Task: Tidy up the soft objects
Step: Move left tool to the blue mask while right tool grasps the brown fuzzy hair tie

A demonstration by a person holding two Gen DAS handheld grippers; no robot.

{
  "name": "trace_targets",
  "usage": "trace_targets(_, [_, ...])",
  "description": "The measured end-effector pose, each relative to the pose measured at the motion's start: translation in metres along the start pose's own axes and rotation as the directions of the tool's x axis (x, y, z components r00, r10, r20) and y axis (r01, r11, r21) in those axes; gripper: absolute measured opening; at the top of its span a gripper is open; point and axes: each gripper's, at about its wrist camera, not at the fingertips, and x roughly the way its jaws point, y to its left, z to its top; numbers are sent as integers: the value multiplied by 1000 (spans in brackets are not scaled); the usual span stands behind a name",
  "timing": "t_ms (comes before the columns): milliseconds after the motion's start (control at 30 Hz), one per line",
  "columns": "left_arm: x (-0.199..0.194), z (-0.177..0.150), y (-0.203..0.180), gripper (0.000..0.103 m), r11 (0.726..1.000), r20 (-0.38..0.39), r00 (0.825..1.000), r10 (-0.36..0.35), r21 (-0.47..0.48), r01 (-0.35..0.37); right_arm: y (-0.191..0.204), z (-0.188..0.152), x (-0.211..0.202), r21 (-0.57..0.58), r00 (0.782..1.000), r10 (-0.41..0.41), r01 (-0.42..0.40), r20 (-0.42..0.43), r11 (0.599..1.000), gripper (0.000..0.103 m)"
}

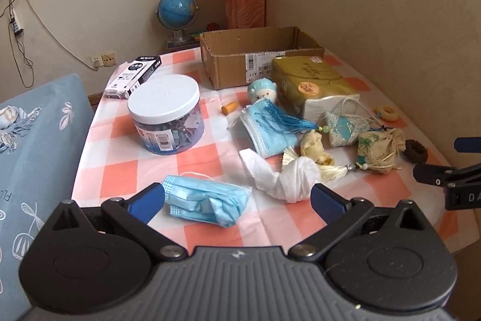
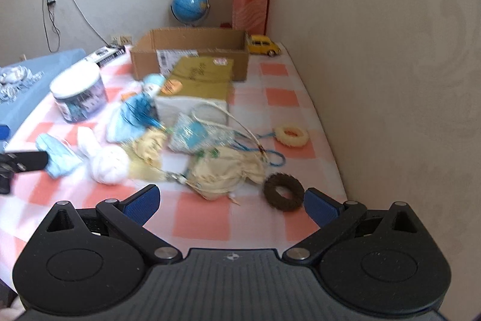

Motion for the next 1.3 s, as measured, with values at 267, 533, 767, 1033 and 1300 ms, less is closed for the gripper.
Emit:
trace_targets(267, [24,-17,16,103,1000,-64,998,-17,-8,16,-19,-22,36,21,998,12,-11,-65,1000,103])
trace_targets(533, [47,-40,35,103,999,-136,990,-20,-49,13,-28,-31,48,33,996,29,-26,-85,999,103])
trace_targets(767, [59,-36,39,103,998,-137,990,-14,-70,5,-32,-33,53,33,997,22,-19,-75,999,103])
trace_targets(1033, [66,-34,39,103,997,-135,991,-17,-72,7,-34,-35,53,-3,998,31,-32,-57,999,103])
trace_targets(1300, [70,-32,39,103,999,-126,992,-20,-49,14,-33,-46,49,7,1000,17,-18,24,1000,103])
